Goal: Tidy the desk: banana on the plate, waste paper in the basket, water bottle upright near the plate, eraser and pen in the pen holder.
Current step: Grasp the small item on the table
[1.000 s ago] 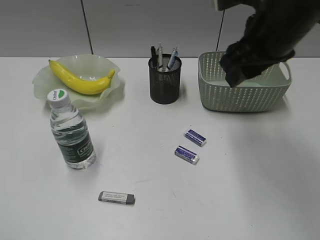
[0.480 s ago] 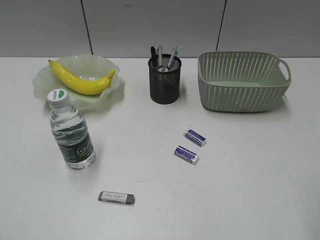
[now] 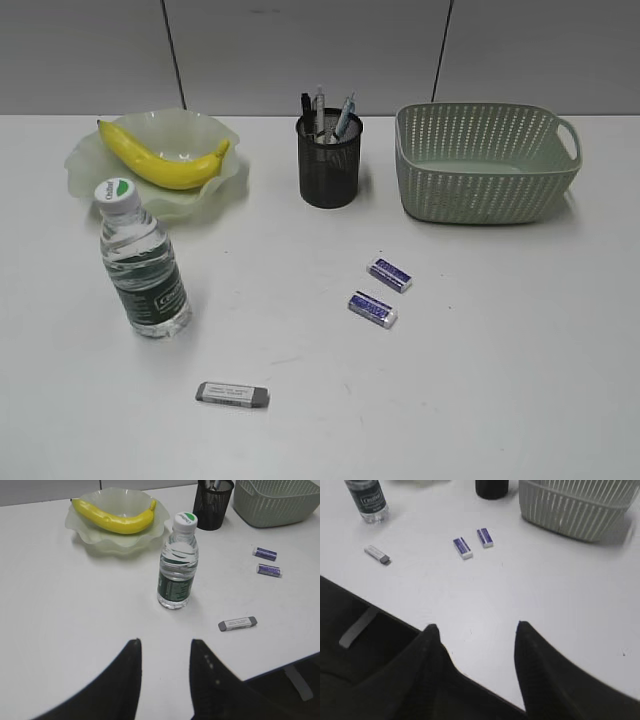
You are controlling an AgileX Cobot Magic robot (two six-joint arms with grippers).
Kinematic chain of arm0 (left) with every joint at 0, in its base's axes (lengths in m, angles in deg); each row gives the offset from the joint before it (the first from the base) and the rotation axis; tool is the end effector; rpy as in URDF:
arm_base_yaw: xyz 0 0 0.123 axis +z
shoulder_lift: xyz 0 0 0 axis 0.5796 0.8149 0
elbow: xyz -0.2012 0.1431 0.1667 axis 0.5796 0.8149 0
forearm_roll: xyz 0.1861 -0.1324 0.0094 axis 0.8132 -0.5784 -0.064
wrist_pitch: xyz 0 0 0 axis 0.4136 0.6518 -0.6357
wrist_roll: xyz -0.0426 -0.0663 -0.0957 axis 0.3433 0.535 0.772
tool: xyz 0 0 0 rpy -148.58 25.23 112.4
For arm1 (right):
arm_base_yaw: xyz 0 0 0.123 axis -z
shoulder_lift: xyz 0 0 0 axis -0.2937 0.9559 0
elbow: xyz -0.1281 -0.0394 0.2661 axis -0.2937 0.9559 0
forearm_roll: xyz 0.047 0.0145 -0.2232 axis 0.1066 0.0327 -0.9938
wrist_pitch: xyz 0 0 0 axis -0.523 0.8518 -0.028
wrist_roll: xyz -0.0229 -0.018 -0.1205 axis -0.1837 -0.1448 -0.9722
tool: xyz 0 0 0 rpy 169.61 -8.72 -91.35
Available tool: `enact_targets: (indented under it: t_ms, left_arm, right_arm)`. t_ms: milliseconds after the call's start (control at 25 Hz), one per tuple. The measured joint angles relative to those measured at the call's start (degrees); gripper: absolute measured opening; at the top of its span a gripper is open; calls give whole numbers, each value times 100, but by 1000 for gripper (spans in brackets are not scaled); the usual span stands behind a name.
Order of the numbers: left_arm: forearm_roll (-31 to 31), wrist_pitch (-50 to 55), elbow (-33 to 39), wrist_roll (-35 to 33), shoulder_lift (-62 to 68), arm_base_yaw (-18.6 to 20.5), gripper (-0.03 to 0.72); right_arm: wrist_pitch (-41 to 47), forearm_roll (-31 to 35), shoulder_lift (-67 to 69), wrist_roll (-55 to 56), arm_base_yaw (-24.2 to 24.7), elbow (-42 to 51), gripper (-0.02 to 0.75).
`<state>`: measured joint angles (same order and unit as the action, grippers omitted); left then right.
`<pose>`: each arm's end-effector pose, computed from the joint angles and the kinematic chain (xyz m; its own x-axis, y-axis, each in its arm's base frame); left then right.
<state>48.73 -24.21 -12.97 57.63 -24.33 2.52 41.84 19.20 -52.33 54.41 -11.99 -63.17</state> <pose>0.0022 0.0192 0.2628 -0.4596 0.0753 -0.8849 0.3536 0.9295 -0.1045 -0.0084 0.0055 0.2590 -0.4316 -0.2372 -0.8703 -0.5378 0.8423 0.0371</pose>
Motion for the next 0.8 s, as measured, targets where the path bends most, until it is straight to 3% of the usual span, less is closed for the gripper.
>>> enact_targets:
  t_ms: [360, 600, 800]
  left_arm:
    - [-445, -247, -117, -37, 1220, 0, 248]
    - [-916, -1257, -395, -417, 3123, 0, 248]
    - [-1703, -1690, -658, -840, 4987, -5, 248]
  right_arm:
    - [-162, -4, -402, -2, -6, 128, 372]
    - [-166, -4, -406, -7, -6, 128, 372]
    - [-176, -4, -406, -9, -6, 128, 372]
